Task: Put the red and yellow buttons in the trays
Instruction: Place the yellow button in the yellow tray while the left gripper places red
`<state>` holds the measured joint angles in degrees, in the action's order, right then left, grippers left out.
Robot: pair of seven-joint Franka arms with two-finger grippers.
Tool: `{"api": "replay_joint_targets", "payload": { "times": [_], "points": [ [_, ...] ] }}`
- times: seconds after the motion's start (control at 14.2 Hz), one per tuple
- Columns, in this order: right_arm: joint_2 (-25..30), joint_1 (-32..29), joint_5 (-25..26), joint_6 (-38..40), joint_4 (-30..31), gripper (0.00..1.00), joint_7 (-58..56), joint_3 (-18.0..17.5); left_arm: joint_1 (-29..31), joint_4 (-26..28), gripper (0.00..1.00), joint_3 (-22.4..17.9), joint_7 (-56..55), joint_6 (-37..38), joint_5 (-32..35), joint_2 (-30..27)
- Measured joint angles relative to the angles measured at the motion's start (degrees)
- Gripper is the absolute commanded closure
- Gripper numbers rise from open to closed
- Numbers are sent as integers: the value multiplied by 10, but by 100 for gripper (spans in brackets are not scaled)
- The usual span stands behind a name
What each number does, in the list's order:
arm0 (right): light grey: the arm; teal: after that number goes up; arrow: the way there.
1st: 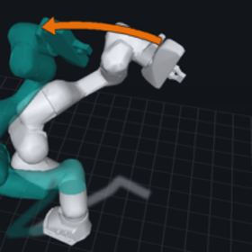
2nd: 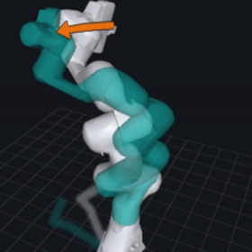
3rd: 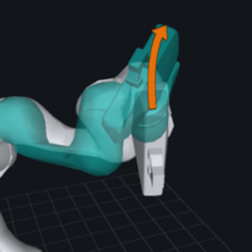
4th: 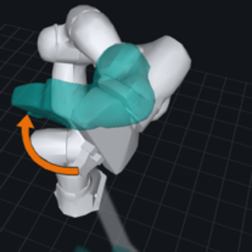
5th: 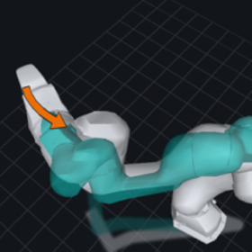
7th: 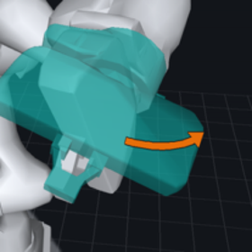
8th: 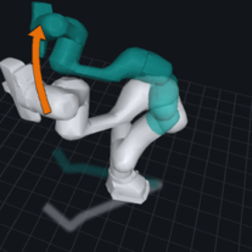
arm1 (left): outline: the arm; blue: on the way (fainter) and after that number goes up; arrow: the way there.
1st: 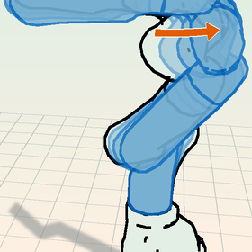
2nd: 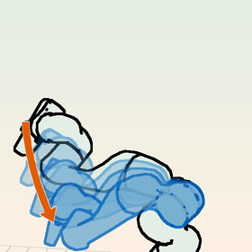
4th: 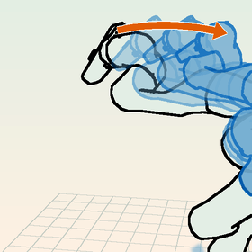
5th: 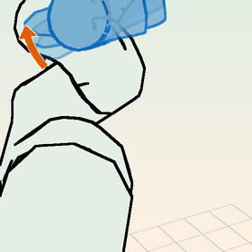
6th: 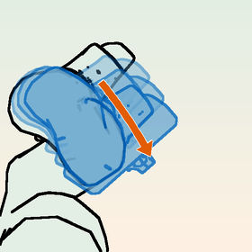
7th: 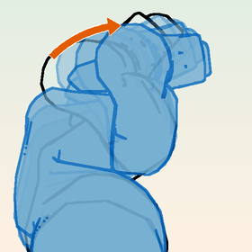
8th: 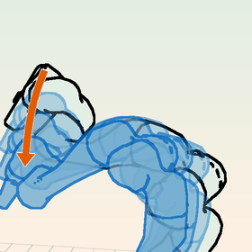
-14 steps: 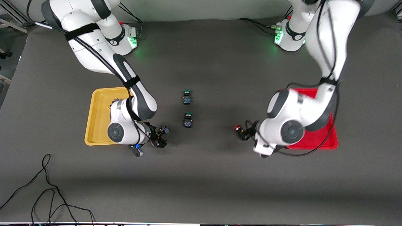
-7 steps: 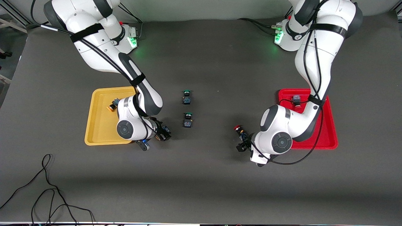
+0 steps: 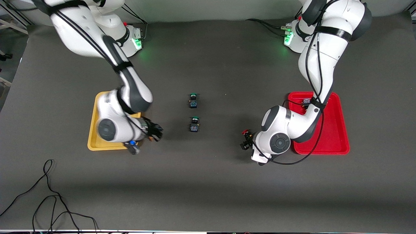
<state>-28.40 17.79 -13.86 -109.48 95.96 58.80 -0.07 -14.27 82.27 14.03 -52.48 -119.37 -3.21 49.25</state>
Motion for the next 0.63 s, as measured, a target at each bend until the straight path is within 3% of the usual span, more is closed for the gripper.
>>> {"api": "replay_joint_targets", "payload": {
  "times": [0.07, 0.28, 0.49, 0.56, 0.63],
  "points": [
    [23, -11, 6, 28, 2, 100, -23, 9, 0, 2, 100, 0, 0, -1, 0, 0],
    [47, -27, 8, 33, 44, 100, -120, 70, 0, 3, 100, 0, 0, -5, 0, -1],
    [44, -33, 8, -118, 166, 100, -215, 99, 1, 2, 100, 0, 0, 9, 0, -11],
    [43, -33, 8, -173, 208, 94, -234, 102, 2, 0, 100, 0, 0, 32, 0, -22],
    [43, -32, 8, -208, 238, 40, -244, 102, 3, -3, 100, 0, 0, 62, 0, -39]
  ]
}}
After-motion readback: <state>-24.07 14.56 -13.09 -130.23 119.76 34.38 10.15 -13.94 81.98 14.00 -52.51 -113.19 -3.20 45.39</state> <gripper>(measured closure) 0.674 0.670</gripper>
